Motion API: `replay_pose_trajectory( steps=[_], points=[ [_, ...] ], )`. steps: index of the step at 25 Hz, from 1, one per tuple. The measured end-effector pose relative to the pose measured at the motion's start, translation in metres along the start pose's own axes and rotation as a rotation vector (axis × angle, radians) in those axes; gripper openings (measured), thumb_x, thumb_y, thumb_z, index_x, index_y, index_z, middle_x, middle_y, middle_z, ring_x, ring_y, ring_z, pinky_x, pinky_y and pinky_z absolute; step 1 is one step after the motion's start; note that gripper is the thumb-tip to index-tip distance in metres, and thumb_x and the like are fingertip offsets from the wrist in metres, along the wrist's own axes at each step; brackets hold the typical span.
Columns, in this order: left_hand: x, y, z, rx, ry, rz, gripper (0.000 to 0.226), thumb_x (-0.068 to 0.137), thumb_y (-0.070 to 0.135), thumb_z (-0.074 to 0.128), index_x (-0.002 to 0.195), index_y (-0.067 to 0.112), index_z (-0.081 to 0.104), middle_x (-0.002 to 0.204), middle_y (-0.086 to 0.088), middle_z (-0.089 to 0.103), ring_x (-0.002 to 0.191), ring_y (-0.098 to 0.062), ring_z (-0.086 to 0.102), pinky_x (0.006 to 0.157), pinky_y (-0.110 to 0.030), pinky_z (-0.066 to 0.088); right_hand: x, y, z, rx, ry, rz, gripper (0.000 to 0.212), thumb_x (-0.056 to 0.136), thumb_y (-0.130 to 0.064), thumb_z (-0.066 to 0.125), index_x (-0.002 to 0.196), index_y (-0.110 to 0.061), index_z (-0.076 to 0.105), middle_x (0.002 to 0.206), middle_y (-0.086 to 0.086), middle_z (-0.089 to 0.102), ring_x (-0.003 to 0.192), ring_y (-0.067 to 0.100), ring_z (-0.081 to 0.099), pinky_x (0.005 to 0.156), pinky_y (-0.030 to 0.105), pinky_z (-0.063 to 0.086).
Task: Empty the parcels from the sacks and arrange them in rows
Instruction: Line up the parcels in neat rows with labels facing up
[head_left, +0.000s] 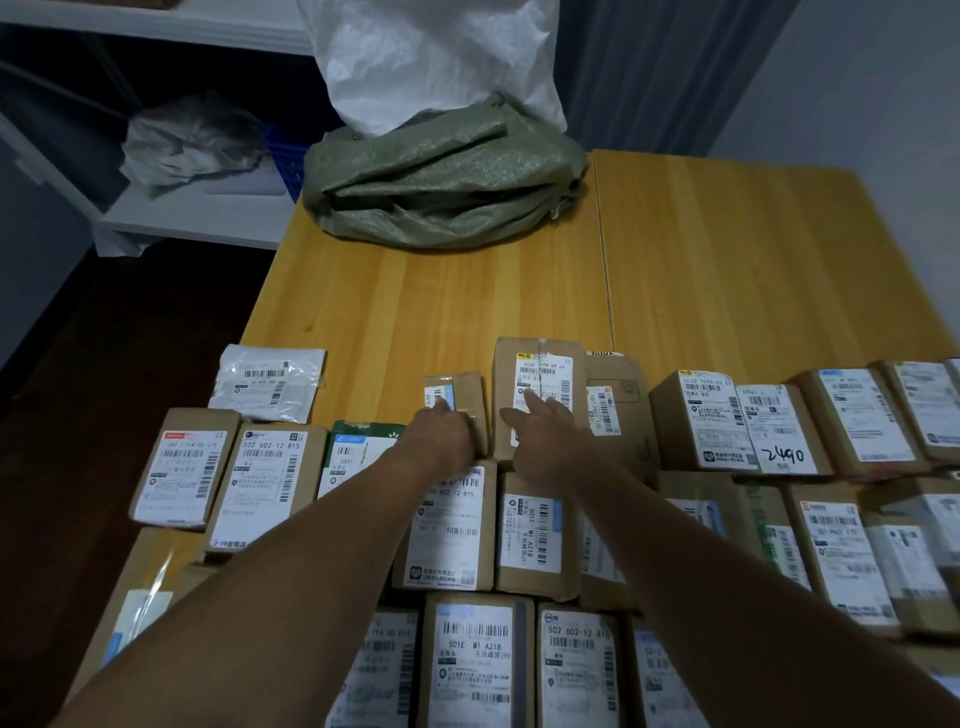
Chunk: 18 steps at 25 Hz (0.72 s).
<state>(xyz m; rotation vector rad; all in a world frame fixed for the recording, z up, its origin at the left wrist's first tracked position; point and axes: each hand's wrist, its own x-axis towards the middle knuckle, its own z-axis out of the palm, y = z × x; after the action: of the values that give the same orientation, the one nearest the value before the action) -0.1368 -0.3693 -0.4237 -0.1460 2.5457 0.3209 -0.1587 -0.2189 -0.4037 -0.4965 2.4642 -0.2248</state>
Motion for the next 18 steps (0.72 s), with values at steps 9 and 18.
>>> replay_pose_trajectory(
  steps=[9,18],
  points=[
    [0.004,-0.007,0.017,-0.011,-0.069,0.094,0.024,0.098,0.011,0.049,0.109,0.007,0.069,0.12,-0.014,0.06,0.129,-0.035,0.037,0.105,-0.041,0.039,-0.005,0.003,0.005,-0.012,-0.018,-0.017,0.071,0.095,-0.01,0.049,0.157,-0.03,0.021,0.169,0.001,-0.004,0.155,0.031,-0.006,0.118,0.067,0.011],
    [-0.009,-0.011,0.018,-0.362,0.179,-0.05,0.027,0.093,0.009,0.046,0.117,0.006,0.058,0.128,-0.011,0.049,0.116,-0.032,0.053,0.097,-0.04,0.045,-0.003,0.003,0.005,-0.024,-0.021,-0.01,0.073,0.094,-0.01,0.049,0.158,-0.03,0.021,0.169,0.002,-0.003,0.154,0.032,-0.005,0.116,0.07,0.011]
  ],
)
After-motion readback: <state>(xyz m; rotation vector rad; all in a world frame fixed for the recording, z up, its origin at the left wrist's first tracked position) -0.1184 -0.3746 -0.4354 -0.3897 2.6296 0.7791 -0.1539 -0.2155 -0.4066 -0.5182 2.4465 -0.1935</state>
